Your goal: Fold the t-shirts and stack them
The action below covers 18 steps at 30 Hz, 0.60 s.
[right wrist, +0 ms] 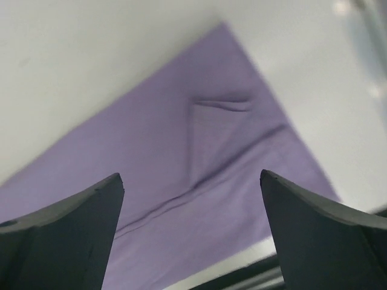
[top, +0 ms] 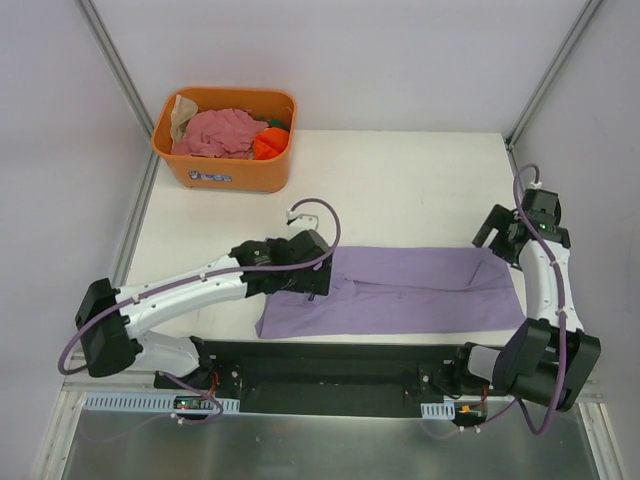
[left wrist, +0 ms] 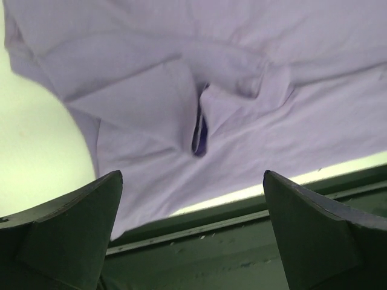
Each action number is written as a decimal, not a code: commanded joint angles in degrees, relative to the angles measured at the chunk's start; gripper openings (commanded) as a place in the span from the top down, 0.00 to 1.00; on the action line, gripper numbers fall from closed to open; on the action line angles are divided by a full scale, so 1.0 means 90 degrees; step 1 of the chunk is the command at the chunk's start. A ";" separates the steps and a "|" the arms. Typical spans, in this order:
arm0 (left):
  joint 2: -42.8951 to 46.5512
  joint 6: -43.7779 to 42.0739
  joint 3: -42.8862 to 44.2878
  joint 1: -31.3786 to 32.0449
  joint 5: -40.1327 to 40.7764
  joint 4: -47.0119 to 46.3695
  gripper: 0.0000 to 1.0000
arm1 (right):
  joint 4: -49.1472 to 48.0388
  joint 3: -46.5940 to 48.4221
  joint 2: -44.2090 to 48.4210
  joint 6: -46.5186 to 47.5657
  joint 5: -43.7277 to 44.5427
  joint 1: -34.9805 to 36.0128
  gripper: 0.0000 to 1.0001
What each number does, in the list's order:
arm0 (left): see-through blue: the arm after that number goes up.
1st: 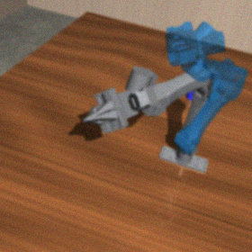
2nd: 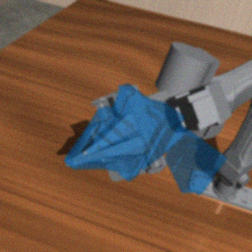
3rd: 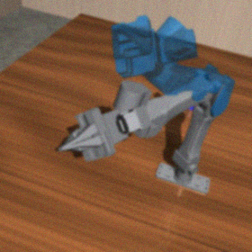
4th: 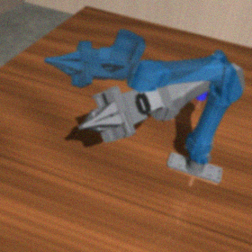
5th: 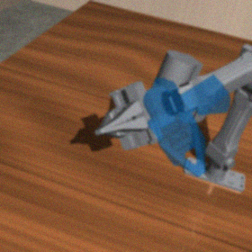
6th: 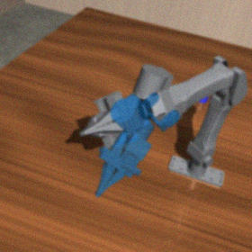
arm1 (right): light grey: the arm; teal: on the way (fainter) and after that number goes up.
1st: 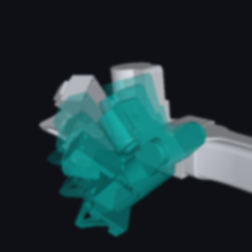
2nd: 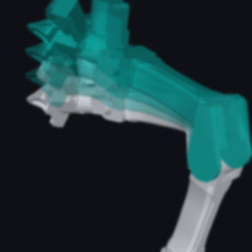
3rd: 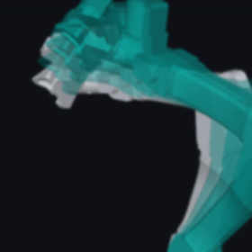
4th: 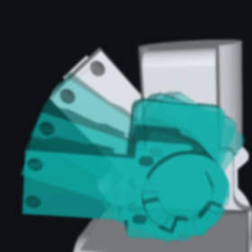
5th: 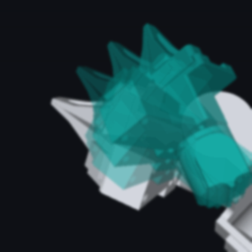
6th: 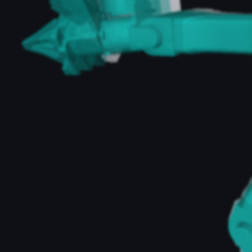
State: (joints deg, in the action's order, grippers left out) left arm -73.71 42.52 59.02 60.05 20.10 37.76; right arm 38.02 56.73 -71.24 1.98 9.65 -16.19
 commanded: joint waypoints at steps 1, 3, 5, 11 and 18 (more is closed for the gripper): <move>-0.0841 -0.0446 0.0852 -0.0450 0.0112 -0.0346 0.01 | -0.1057 -0.0589 0.0104 0.0025 -0.3654 -0.0028 0.04; -0.1368 -0.0758 0.1135 -0.0685 -0.0239 -0.0600 0.01 | -0.1528 -0.0834 -0.0149 -0.0102 -0.4545 -0.0028 0.04; -0.1856 -0.1081 0.1467 -0.0706 -0.0513 -0.0786 0.01 | -0.1520 -0.0874 -0.0462 -0.0132 -0.4676 -0.0018 0.04; -0.2912 -0.1161 0.1782 -0.0715 -0.1587 -0.0904 0.01 | -0.1246 -0.0795 -0.0990 -0.0210 -0.4305 -0.0028 0.04; -0.2903 -0.0799 0.1157 -0.0638 -0.2096 -0.0904 0.01 | -0.0934 -0.0678 -0.1185 -0.0200 -0.3895 -0.0038 0.04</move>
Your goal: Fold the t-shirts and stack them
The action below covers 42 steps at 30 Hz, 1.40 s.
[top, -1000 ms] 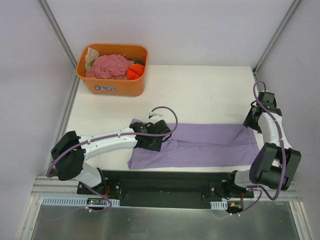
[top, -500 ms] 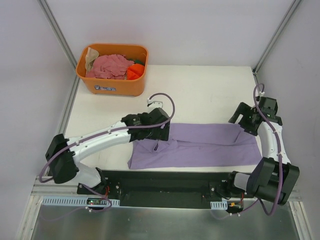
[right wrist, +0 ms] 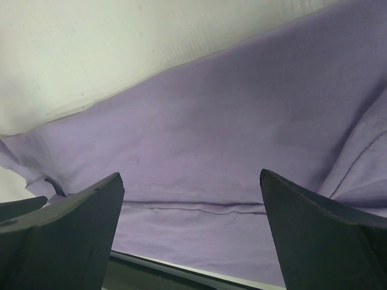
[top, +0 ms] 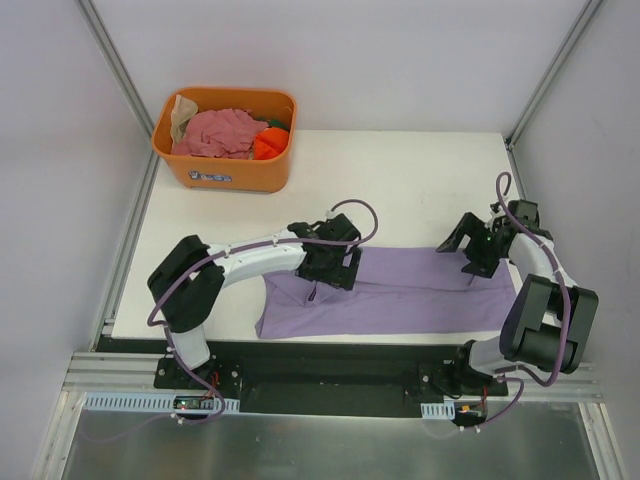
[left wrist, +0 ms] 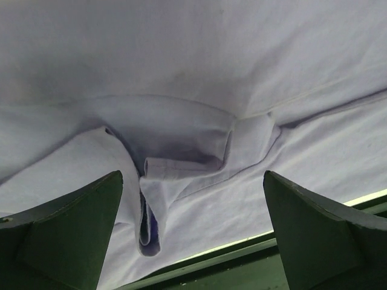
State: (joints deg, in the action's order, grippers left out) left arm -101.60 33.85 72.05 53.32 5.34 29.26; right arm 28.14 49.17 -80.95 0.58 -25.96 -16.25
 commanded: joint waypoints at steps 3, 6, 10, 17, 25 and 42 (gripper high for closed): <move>0.0108 0.0068 -0.0408 0.0276 -0.0924 0.0041 0.01 | 0.0223 0.0201 -0.0166 -0.0055 0.0081 -0.0030 0.04; 0.0175 -0.0001 -0.0554 0.0452 -0.1198 0.0050 0.01 | 0.0330 0.0201 -0.0108 -0.0055 0.0198 -0.0030 0.04; 0.0789 -0.0166 -0.0895 0.0803 -0.1346 0.0050 0.01 | 0.0418 0.0191 -0.0049 -0.0055 0.0335 -0.0040 0.04; 0.2020 -0.0080 -0.1940 0.1302 -0.2663 0.0246 0.01 | 0.0565 0.0240 0.0019 -0.0055 0.0608 -0.0040 0.04; 0.2385 0.0038 -0.1387 0.1079 -0.0879 0.0285 0.01 | 0.0370 0.0123 0.0478 -0.0016 0.0404 -0.0040 0.04; -0.0957 -0.0313 0.0970 0.0101 -0.0779 0.0197 0.01 | 0.0379 0.0142 -0.0077 -0.0055 0.0364 -0.0040 0.04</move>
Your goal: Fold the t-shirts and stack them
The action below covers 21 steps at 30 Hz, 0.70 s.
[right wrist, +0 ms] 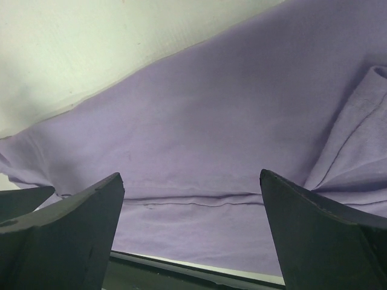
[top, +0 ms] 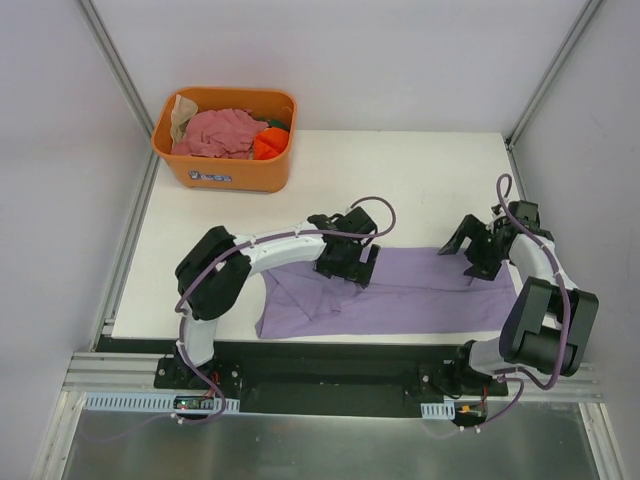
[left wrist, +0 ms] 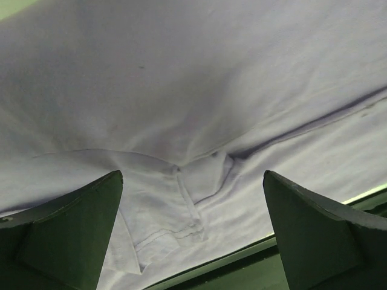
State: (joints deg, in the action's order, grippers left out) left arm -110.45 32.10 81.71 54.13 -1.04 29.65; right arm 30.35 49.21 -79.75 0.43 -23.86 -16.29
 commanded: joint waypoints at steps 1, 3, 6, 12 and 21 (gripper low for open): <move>0.0036 -0.0119 -0.0211 0.0001 -0.0070 0.0153 0.01 | 0.0163 0.0167 -0.0299 -0.0038 0.0228 -0.0035 0.04; 0.0104 -0.0090 -0.0494 -0.0008 -0.0031 0.0153 0.01 | 0.0290 0.0206 -0.0445 -0.0037 0.0355 -0.0035 0.04; 0.0396 0.0046 -0.0943 -0.0047 -0.0002 0.0172 0.01 | 0.0378 0.0255 -0.0650 -0.0192 0.0599 -0.0035 0.04; 0.1129 0.0369 -0.1812 -0.0096 0.0076 0.0318 0.01 | 0.0563 0.0362 -0.1012 -0.0272 0.1107 -0.0045 0.04; 0.2661 0.0994 -0.2906 -0.0096 0.0867 0.1567 0.01 | 0.0661 0.0431 -0.1178 -0.0330 0.1498 -0.0084 0.04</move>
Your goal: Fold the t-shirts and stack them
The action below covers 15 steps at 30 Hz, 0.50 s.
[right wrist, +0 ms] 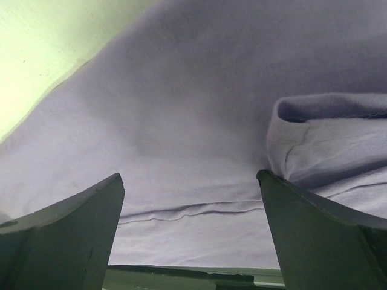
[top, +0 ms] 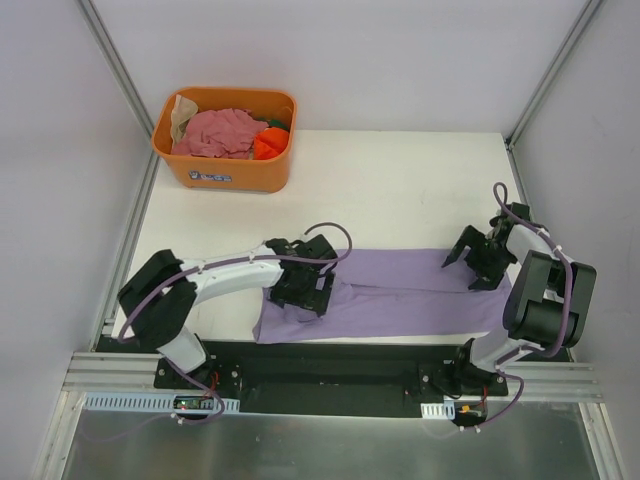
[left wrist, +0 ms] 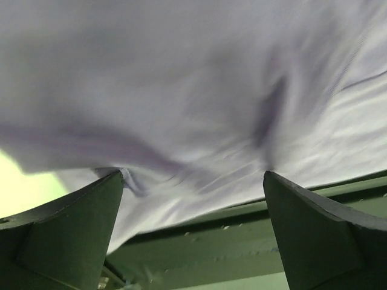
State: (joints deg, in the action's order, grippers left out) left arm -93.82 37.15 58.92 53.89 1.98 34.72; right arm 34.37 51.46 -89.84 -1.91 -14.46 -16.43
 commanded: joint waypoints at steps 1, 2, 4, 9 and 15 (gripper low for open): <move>0.0989 0.0511 -0.0461 -0.0060 0.0522 0.1170 0.01 | 0.0234 0.0200 -0.0066 -0.0061 0.0493 -0.0069 0.04; 0.1126 0.0608 -0.0588 -0.0070 0.0474 0.1384 0.01 | 0.0263 0.0200 -0.0076 -0.0071 0.0522 -0.0069 0.04; 0.1439 0.0881 -0.0890 -0.0070 0.0454 0.1765 0.01 | 0.0273 0.0210 -0.0037 -0.0061 0.0562 -0.0069 0.04; 0.2054 0.1322 -0.1146 -0.0060 0.0649 0.2343 0.01 | 0.0205 0.0210 0.0099 -0.0022 0.0484 -0.0069 0.04; 0.1998 0.1157 -0.0153 -0.0070 0.1166 0.1896 0.01 | 0.0000 0.0142 0.0372 0.0105 0.0084 -0.0060 0.04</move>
State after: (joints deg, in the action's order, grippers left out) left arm -75.81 47.18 50.30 53.89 7.38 53.28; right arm 34.94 51.55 -89.71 -2.09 -12.36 -16.43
